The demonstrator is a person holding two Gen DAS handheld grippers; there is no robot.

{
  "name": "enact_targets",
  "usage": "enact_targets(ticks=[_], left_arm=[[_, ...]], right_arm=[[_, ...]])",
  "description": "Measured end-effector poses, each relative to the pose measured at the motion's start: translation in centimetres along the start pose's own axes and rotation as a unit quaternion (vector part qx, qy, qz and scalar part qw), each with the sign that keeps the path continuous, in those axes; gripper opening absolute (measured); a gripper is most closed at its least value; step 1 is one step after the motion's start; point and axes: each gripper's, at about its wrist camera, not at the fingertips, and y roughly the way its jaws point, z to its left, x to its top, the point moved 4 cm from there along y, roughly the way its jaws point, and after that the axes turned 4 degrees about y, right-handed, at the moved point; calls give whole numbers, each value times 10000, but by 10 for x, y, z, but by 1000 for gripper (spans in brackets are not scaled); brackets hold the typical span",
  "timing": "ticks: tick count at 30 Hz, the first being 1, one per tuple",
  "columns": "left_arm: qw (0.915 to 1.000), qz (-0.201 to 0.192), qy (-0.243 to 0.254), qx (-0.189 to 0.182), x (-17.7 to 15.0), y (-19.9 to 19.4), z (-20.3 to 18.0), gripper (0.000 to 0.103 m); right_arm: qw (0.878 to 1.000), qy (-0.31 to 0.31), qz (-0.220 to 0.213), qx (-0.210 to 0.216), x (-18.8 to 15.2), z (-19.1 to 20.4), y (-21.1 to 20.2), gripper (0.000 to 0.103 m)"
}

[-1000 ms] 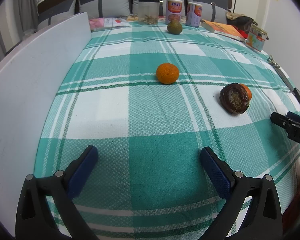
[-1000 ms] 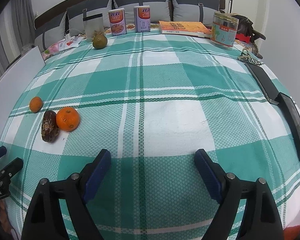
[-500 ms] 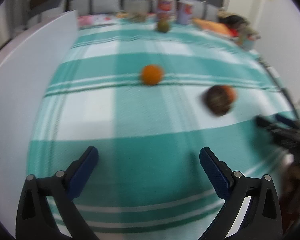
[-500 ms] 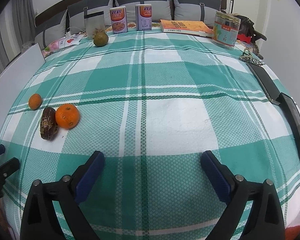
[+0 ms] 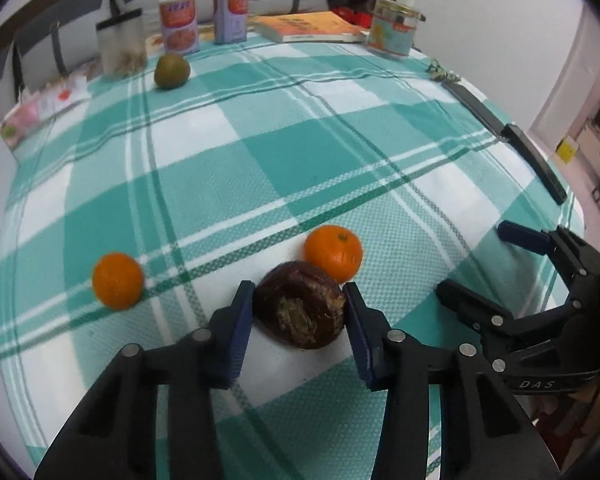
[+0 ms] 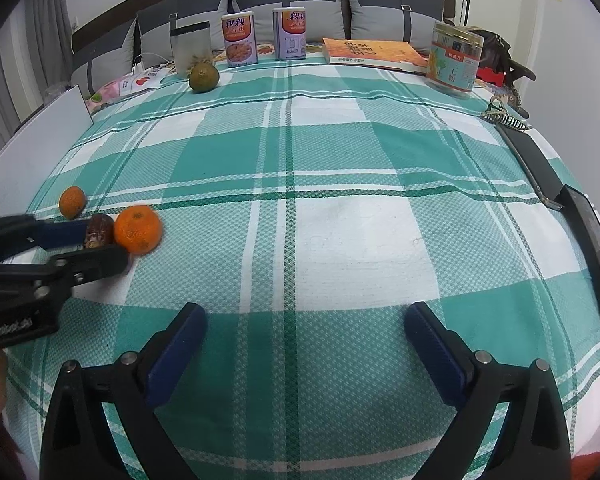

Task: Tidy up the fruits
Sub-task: 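Grasp the dark mangosteen with the left tool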

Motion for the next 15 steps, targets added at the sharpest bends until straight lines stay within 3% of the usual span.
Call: enact_targets(ticks=[5,10,15], left_arm=[[9957,-259,-632,-621,-22,-34,11,45],[9850,-250,-1522,-770,-52,-46,55,45],[9696,-508,-2343,-492,-76,-65,100,68]], right_arm=[[10000,-1,3,-2,0,0,0,101],[10000,-12,17,-23,0,1,1,101],[10000,-13,16,-20,0,1,1,101]])
